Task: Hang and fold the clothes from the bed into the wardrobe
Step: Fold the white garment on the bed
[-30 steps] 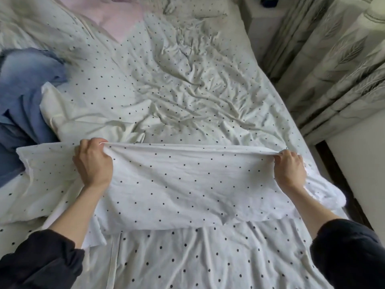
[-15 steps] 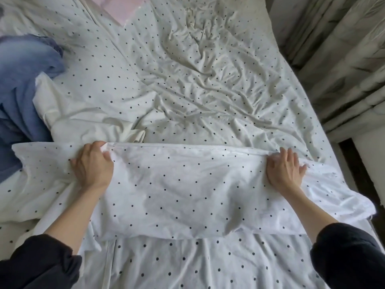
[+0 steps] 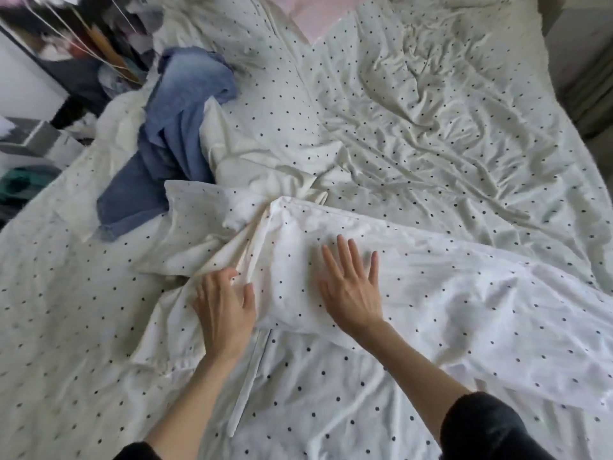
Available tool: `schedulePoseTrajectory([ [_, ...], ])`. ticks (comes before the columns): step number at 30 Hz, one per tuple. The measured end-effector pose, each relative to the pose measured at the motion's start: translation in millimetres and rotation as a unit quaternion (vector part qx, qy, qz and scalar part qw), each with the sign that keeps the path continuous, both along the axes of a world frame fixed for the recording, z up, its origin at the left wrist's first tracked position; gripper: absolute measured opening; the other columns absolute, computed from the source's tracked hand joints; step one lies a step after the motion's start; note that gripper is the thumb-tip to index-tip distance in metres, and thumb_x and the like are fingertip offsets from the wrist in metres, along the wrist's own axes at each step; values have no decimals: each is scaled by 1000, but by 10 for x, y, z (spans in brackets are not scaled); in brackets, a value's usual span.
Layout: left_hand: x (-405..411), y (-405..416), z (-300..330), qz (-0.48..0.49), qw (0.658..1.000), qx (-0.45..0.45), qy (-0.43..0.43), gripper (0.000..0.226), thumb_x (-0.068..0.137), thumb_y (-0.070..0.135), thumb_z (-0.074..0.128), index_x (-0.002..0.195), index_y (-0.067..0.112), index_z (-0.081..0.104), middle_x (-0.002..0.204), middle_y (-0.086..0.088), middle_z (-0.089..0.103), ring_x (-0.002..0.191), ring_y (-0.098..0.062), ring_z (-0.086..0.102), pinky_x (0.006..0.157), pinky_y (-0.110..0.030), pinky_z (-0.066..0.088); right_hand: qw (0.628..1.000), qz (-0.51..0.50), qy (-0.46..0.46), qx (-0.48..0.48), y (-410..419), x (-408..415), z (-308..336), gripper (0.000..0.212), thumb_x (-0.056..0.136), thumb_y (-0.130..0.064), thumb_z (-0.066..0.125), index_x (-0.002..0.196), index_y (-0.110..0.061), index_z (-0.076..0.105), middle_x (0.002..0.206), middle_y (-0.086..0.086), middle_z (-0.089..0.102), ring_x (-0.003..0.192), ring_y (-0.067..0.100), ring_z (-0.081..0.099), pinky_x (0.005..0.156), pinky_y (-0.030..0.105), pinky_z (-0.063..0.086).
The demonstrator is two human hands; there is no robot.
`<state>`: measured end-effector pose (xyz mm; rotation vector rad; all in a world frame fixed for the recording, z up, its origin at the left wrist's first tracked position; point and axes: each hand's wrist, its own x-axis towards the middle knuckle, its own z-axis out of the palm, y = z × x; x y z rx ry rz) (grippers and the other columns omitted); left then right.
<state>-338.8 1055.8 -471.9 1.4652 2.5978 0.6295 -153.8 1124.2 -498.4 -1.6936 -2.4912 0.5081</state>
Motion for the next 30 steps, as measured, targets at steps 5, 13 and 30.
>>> schedulePoseTrajectory([
  [5,-113,-362,-185,-1,996,-91,7,48,71,31,77,106,7,56,106,-15,54,101,-36,52,79,-47,45,995,104,5,5,-122,-664,-64,52,91,-40,33,135,-15,41,147,15,37,138,33,31,103,65,26],
  [13,-513,-297,-13,-46,995,-84,1,15,67,8,72,82,7,67,94,-9,61,85,-33,61,73,-43,45,996,90,-7,17,-155,-981,56,46,93,-35,32,136,-20,38,148,13,37,138,33,32,105,65,21],
  [30,-2226,1571,684,-142,975,-63,160,25,96,20,43,108,20,66,104,-5,65,101,-26,52,82,-37,27,992,8,32,120,365,-1886,456,50,89,-20,59,137,-15,46,146,15,40,136,35,36,106,60,24],
])
